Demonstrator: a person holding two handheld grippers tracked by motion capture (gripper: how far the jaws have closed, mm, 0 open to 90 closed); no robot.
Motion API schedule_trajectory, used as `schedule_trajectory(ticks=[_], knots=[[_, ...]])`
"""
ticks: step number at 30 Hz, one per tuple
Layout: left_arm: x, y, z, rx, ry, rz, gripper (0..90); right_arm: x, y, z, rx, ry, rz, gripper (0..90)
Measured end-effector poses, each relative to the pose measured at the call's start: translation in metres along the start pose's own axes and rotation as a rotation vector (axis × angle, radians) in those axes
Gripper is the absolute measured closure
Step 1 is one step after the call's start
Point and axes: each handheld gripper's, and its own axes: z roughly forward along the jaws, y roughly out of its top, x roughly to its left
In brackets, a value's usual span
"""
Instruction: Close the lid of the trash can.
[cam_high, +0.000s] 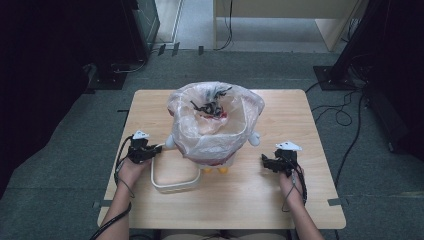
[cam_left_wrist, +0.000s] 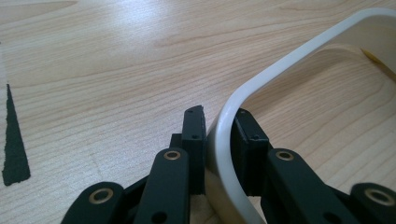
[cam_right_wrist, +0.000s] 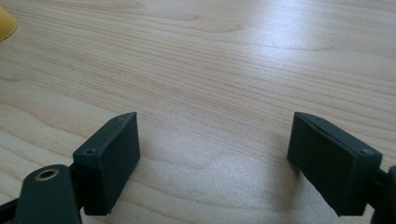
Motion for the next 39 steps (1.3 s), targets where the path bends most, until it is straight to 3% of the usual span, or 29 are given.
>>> schedule_trajectory(ticks=[5, 11, 19, 24, 34, 39], knots=[[0.006, 0.001, -0.003, 0.006, -0.007, -0.037, 79.9, 0.001, 0.0, 0.0, 0.001, -0.002, 0.001, 15.4], [0.012, 0.009, -0.01, 0.017, -0.008, -0.044, 79.6, 0.001, 0.0, 0.0, 0.002, -0.008, 0.006, 15.0], [0.016, 0.019, -0.018, 0.066, -0.006, -0.022, 79.5, 0.002, 0.0, 0.0, 0.002, -0.012, 0.009, 15.0], [0.021, 0.022, -0.03, 0.047, -0.009, -0.057, 80.6, 0.002, 0.0, 0.0, 0.001, -0.012, 0.01, 14.9], [0.028, 0.042, -0.056, 0.029, 0.028, 0.012, 80.5, 0.002, 0.0, 0.0, 0.002, -0.013, 0.01, 15.0], [0.036, 0.05, -0.067, 0.024, 0.033, 0.019, 80.6, 0.002, 0.0, 0.0, 0.002, -0.014, 0.01, 14.9]])
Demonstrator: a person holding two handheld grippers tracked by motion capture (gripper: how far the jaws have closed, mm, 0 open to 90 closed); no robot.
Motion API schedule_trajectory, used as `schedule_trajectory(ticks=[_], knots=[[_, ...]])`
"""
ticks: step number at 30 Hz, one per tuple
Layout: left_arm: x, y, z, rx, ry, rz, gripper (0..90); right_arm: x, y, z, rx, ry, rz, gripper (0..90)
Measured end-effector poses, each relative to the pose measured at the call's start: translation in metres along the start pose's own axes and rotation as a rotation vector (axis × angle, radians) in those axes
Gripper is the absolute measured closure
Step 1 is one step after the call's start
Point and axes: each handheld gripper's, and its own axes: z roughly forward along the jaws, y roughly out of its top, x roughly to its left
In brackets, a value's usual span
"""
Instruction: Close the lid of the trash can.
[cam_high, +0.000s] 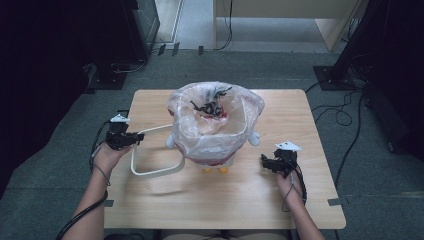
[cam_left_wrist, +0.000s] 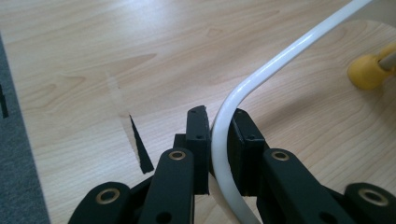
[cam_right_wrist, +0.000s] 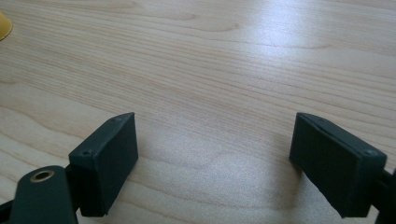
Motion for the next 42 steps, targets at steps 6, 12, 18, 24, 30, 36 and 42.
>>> schedule_trajectory(ticks=[6, 12, 18, 24, 30, 36, 42], knots=[[0.006, 0.005, -0.008, -0.002, -0.013, 0.006, 80.6, 0.0, 0.0, 0.0, 0.0, -0.001, 0.001, 14.9], [0.013, 0.008, -0.018, -0.019, -0.008, -0.004, 80.5, 0.0, 0.0, 0.0, 0.001, -0.001, 0.001, 14.9], [0.018, 0.012, -0.026, -0.023, -0.002, -0.003, 80.4, 0.0, 0.0, 0.0, 0.001, -0.001, 0.001, 14.9], [0.022, 0.018, -0.033, -0.013, 0.016, 0.013, 80.4, 0.0, 0.0, 0.0, 0.0, -0.001, 0.0, 14.9], [0.029, 0.023, -0.044, 0.002, 0.03, 0.014, 80.3, 0.0, 0.0, 0.0, 0.0, -0.001, 0.0, 14.9], [0.033, 0.035, -0.061, -0.012, 0.04, 0.0, 80.3, 0.001, 0.0, 0.0, 0.001, -0.005, 0.004, 14.9], [0.035, 0.052, -0.076, -0.002, 0.04, -0.017, 80.3, 0.001, 0.0, 0.0, 0.001, -0.005, 0.004, 14.9]])
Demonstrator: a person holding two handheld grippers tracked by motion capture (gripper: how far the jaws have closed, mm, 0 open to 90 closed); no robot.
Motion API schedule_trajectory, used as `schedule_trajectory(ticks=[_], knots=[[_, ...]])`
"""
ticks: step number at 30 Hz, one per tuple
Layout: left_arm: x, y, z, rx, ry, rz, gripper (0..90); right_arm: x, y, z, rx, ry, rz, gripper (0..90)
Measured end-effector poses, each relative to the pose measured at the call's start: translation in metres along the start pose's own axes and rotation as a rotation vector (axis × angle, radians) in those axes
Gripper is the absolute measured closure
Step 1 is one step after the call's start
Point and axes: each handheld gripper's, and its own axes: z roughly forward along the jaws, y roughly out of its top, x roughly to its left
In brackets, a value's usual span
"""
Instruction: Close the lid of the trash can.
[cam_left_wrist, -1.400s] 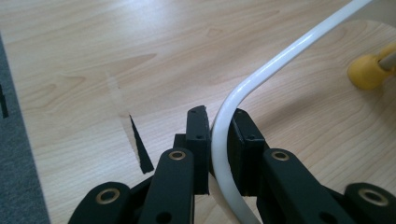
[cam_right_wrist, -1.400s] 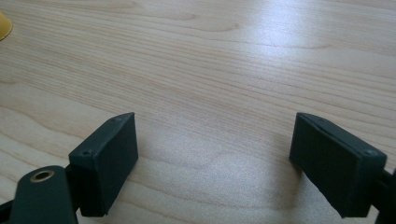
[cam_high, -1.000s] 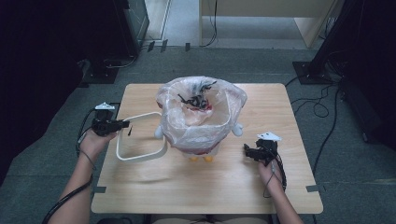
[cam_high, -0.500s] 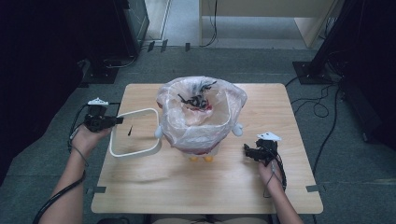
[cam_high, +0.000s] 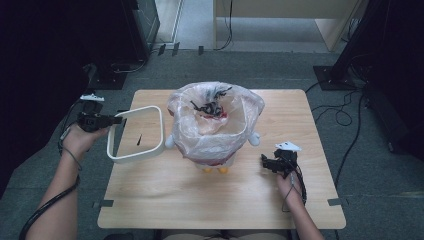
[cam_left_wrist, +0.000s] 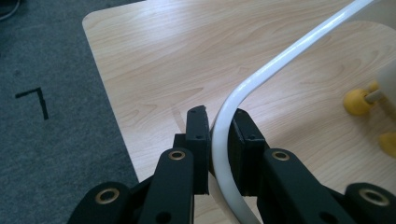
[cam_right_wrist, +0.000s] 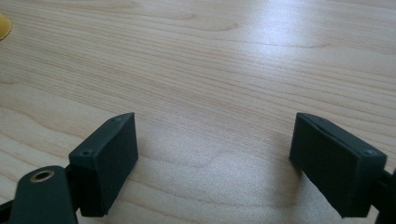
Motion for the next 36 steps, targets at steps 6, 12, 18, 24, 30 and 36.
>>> schedule_trajectory(ticks=[6, 12, 18, 24, 30, 36], knots=[[0.002, 0.015, -0.015, -0.001, 0.012, 0.021, 80.3, 0.0, 0.0, 0.0, -0.001, -0.001, 0.002, 14.9], [-0.002, 0.026, -0.026, 0.017, 0.007, 0.009, 80.2, 0.0, 0.0, 0.0, -0.001, -0.001, 0.002, 14.9], [-0.009, 0.042, -0.037, 0.035, -0.005, 0.013, 80.2, 0.0, 0.0, 0.0, -0.001, -0.003, 0.003, 14.9], [-0.012, 0.058, -0.049, 0.027, -0.001, 0.017, 80.0, 0.001, 0.0, -0.001, 0.0, -0.003, 0.006, 14.9], [-0.016, 0.072, -0.056, 0.034, 0.005, 0.018, 80.0, 0.001, -0.001, -0.001, -0.001, -0.006, 0.009, 14.9], [-0.024, 0.091, -0.061, 0.018, 0.0, 0.017, 80.1, 0.001, -0.001, -0.001, -0.001, -0.006, 0.009, 14.9]])
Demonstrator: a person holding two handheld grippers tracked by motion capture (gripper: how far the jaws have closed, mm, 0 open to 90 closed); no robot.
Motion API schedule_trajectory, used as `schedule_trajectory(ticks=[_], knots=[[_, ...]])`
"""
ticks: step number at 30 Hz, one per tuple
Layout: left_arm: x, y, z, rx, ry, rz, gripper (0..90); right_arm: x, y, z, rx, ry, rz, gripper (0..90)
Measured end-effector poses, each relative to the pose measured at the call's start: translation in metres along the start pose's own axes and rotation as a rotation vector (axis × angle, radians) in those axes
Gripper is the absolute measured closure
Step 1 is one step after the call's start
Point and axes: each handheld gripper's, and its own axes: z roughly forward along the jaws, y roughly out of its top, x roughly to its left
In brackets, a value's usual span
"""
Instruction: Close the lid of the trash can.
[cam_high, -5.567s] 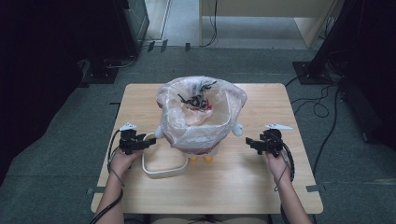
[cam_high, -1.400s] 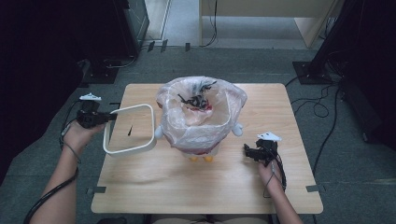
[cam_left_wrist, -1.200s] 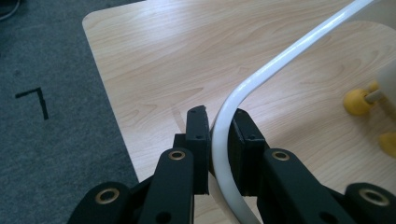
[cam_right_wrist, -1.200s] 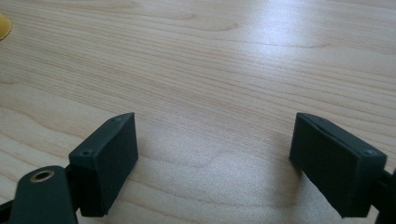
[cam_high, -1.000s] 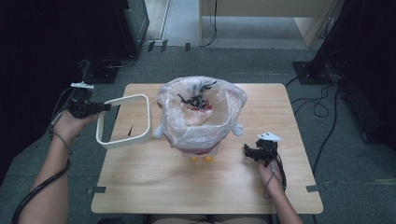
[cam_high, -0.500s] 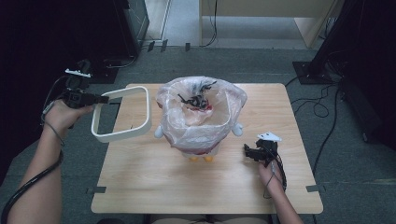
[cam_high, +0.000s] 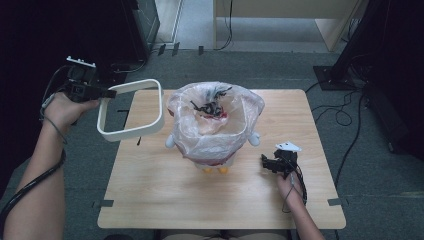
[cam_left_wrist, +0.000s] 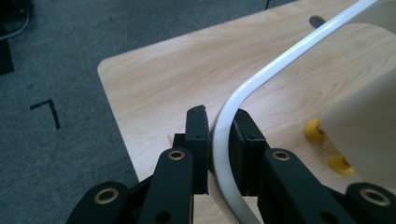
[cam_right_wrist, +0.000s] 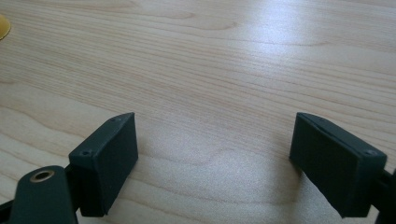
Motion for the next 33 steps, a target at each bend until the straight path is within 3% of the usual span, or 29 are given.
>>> schedule_trajectory(ticks=[10, 15, 22, 28, 33], knots=[[-0.025, 0.032, 0.002, -0.01, -0.045, 0.014, 80.1, 0.0, 0.0, 0.0, 0.0, 0.0, 0.0, 15.0], [-0.032, 0.043, -0.004, -0.007, -0.043, 0.01, 80.1, 0.0, 0.0, 0.0, 0.0, 0.0, -0.001, 14.9], [-0.045, 0.054, -0.007, -0.01, -0.075, 0.012, 80.1, 0.0, 0.0, 0.0, 0.0, 0.0, -0.001, 14.9], [-0.06, 0.061, 0.002, -0.025, -0.16, 0.021, 80.1, 0.0, 0.0, 0.0, 0.0, 0.0, -0.001, 14.9], [-0.073, 0.067, 0.013, -0.023, -0.204, 0.026, 80.2, 0.0, 0.0, 0.0, 0.0, 0.0, 0.0, 14.9]])
